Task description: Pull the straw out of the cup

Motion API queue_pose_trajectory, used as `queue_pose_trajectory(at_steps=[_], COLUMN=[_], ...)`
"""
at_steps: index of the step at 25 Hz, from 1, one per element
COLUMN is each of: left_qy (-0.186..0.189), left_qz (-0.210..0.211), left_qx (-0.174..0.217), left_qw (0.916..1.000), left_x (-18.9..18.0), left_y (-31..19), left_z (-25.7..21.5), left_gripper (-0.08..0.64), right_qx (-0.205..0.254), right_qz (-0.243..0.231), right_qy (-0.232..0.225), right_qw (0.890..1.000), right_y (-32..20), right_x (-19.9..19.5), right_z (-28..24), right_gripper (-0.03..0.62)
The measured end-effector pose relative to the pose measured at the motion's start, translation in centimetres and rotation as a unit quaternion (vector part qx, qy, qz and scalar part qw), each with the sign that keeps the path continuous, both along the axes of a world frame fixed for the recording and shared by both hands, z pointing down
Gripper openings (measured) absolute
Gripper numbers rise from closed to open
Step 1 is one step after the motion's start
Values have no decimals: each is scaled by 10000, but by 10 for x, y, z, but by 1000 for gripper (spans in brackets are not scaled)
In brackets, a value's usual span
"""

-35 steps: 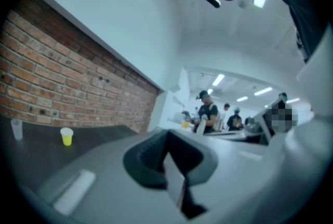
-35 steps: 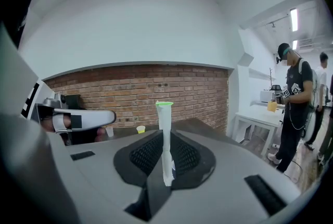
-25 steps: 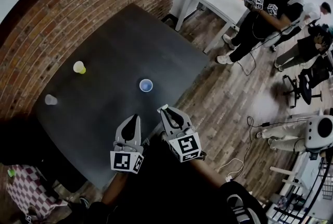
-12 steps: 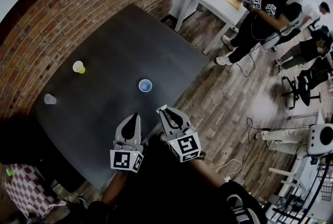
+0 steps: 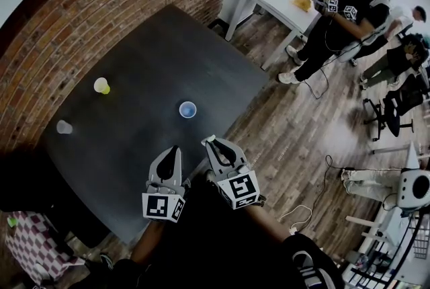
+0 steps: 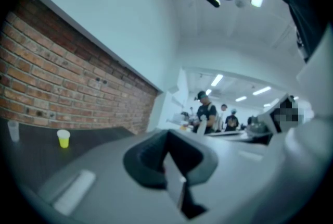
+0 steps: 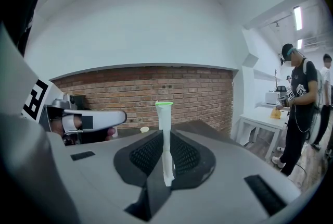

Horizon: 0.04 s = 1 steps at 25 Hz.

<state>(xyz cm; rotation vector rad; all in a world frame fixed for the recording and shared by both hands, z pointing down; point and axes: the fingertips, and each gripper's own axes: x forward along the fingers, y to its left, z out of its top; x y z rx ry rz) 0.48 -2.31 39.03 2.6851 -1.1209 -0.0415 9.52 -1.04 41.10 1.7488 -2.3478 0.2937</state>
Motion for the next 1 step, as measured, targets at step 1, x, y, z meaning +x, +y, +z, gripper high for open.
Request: queue_pose_trajectory(at_steps=[1], left_qy=[4], left_qz=[-3], left_qx=[3], left_qw=[10000], left_x=[-1], left_y=[0], left_z=[0], left_gripper=[3], right_qx=[-4], right_qz=[5], right_qy=[4], right_qw=[10000], right_y=[0], right_x=[-1], right_z=[0], right_gripper=[41])
